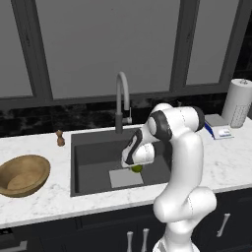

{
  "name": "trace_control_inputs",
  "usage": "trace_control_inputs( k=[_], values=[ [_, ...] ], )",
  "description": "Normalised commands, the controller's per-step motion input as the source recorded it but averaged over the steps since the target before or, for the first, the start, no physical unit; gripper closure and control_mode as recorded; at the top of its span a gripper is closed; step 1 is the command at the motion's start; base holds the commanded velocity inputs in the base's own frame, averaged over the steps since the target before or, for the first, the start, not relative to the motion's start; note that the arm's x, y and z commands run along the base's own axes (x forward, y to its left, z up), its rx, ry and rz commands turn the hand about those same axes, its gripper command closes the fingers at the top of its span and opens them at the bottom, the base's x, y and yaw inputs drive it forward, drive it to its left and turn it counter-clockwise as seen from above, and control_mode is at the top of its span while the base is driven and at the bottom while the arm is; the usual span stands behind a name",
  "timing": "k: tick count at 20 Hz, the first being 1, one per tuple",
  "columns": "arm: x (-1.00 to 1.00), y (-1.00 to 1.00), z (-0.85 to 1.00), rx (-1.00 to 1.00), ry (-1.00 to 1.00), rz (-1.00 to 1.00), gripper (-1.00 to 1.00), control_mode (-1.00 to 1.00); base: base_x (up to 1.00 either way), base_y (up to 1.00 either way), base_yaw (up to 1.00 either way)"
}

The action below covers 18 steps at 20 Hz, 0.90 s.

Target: Pick the lime from the sink and place it in the bowl. Then pick the bowl and place it in the microwave. Then close the microwave door and press the start button.

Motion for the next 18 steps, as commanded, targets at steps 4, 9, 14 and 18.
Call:
trace_control_inputs(
  k=[4, 9, 14, 18],
  values=[
    [-0.97, -0.89, 0.99, 0.0, -0.28, 0.0, 1.0, -1.0, 0.0, 0.0, 0.0],
    [-0.71, -0.64, 1.0, 0.05, -0.14, -0.02, 1.0, -1.0, 0.0, 0.0, 0.0],
    [-0.31, -0.33, 1.0, 0.16, -0.01, -0.05, 1.0, -1.0, 0.0, 0.0, 0.0],
    [-0.17, -0.19, 1.0, 0.18, 0.02, -0.05, 1.0, -1.0, 0.0, 0.0, 0.0]
  ],
)
